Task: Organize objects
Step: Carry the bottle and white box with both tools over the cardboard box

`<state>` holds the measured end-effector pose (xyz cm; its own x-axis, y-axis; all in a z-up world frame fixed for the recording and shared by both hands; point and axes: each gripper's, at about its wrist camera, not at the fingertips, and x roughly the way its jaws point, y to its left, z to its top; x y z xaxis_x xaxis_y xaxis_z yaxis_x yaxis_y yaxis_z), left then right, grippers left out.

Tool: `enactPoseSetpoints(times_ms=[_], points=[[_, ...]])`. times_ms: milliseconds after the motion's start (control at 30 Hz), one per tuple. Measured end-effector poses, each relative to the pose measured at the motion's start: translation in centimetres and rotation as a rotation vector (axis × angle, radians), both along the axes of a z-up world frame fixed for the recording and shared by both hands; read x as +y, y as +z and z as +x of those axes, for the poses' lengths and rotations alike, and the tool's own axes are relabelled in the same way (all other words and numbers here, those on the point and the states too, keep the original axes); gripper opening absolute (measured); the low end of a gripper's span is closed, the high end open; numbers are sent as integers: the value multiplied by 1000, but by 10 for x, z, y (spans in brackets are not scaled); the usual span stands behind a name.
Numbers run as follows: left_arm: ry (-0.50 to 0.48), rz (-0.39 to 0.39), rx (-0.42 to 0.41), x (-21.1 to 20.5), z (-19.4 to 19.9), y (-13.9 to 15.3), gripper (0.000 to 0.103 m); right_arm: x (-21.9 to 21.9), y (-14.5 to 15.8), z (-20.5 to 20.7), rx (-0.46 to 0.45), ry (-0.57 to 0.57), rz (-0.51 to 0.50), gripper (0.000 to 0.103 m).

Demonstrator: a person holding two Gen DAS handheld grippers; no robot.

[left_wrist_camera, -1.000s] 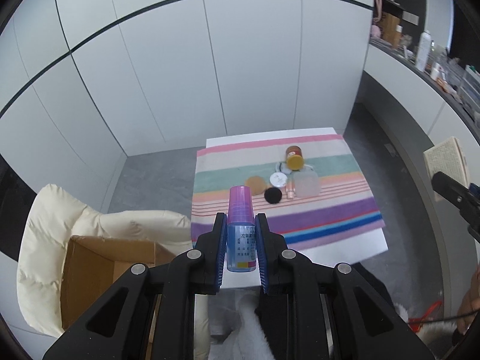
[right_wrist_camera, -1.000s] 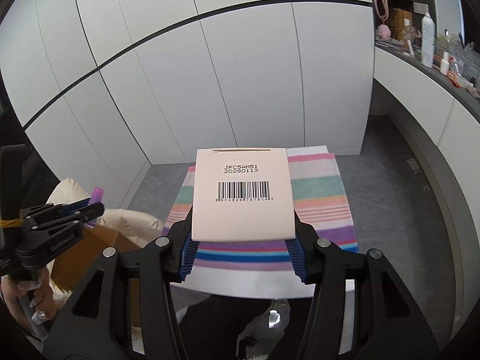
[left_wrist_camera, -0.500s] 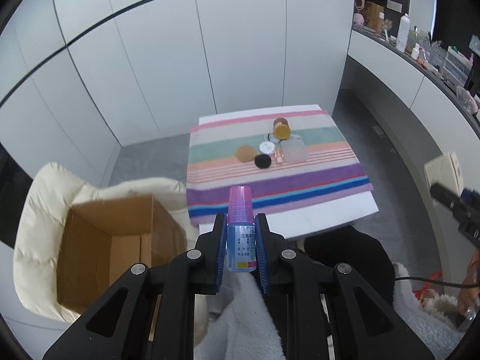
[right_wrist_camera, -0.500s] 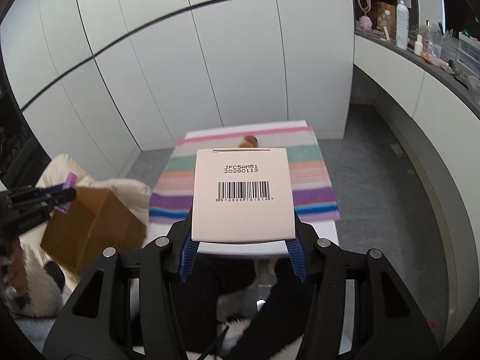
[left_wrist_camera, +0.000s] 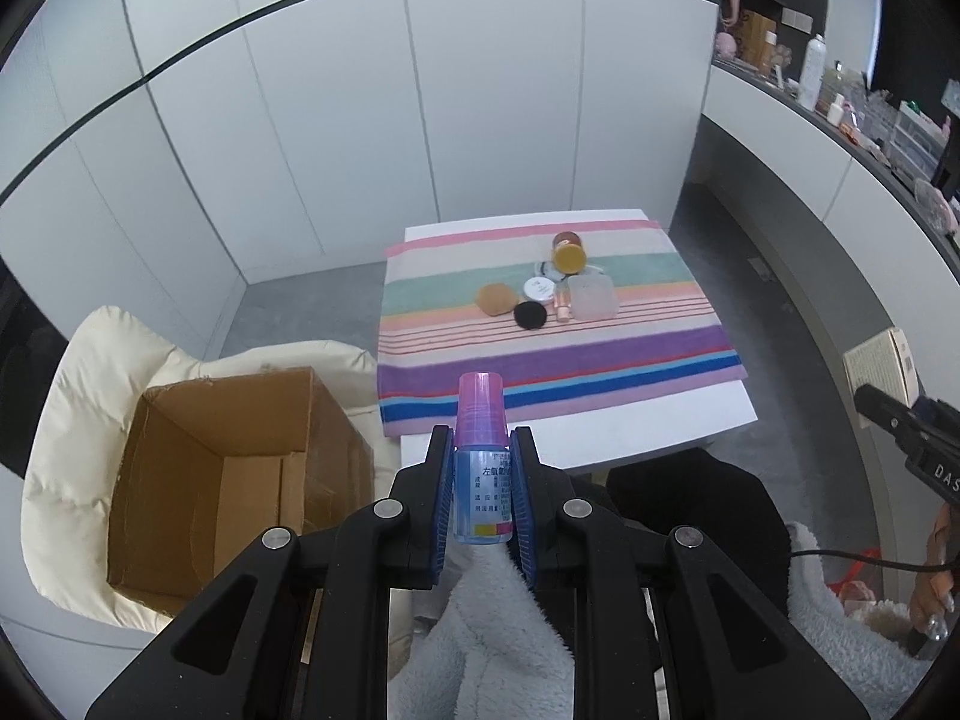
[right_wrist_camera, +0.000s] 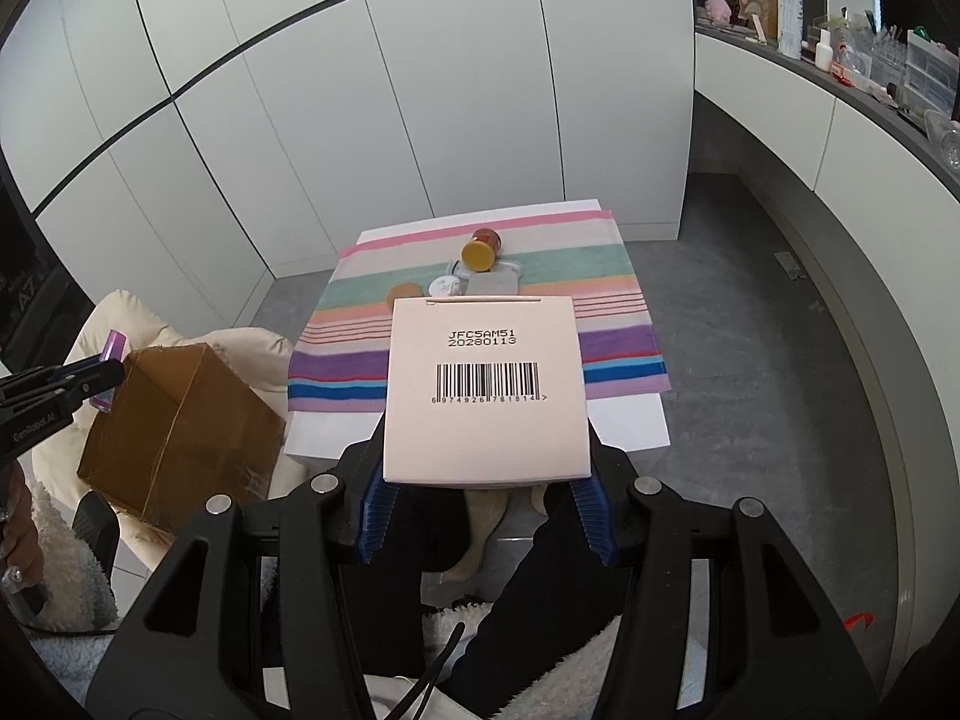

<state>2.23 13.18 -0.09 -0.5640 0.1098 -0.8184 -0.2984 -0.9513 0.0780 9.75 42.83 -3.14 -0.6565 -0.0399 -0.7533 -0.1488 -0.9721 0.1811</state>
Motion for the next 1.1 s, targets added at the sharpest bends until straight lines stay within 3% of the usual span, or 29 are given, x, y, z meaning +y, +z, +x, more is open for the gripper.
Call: enactPoseSetpoints(times_ms=[400,700,1100], points=[[91,29,-65,-54,-8,-19,19,-35,-12,-24,-54,63,23,54],[221,41,-55,-114,1,-15,19,-100,-24,-50,-79,239,40,54],[391,44,-68,-190,34,-22,19,-221,-34,-51,-90,577,53,54]])
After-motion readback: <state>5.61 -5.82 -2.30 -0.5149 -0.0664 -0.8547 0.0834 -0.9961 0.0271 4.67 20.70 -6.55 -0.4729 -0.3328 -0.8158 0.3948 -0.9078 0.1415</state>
